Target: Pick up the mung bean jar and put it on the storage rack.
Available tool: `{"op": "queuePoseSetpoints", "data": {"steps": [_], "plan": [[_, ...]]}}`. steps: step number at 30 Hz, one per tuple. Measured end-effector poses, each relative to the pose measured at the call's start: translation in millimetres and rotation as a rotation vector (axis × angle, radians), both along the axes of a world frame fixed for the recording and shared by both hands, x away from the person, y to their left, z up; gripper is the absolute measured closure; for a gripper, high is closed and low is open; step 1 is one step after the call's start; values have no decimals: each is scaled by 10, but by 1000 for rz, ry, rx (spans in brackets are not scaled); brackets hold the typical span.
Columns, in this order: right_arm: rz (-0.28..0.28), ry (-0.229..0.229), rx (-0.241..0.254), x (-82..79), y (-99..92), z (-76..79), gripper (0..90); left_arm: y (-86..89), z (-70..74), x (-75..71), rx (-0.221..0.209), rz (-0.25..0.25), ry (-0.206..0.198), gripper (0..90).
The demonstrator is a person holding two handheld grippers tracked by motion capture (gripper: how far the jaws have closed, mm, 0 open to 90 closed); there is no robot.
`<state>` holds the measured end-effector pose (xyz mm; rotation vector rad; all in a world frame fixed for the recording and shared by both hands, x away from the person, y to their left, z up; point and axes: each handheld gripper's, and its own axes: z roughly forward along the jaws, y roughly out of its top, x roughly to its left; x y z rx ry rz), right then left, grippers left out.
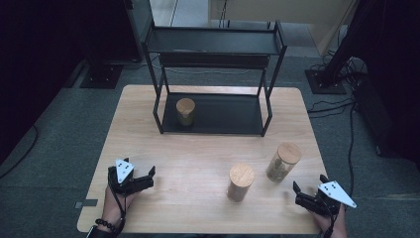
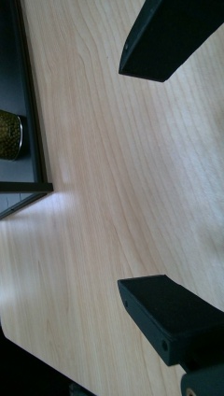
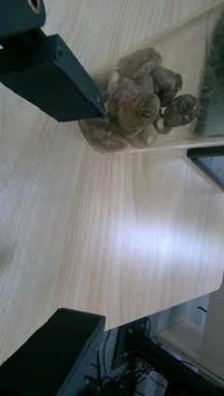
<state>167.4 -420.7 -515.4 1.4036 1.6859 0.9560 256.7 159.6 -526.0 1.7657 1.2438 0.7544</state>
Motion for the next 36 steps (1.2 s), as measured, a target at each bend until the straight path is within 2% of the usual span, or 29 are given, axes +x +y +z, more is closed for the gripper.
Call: {"op": "queuePoseSetpoints", "data": {"steps": [5, 13, 24, 32, 36], "plan": [[3, -2, -1, -8, 3, 0, 25, 55, 0, -70, 22, 5, -5, 3], [-13, 1, -25, -12, 24, -1, 25, 197, 1, -156, 4, 16, -3, 1], [-22, 3, -23, -46, 30, 0, 23, 359, -2, -183, 29, -2, 6, 0], [-22, 7, -8, -53, 5, 3, 19, 456, -4, -175, 16, 10, 15, 0], [-17, 6, 3, -86, -21, 11, 19, 458, -6, -162, 13, 0, 27, 0]]}}
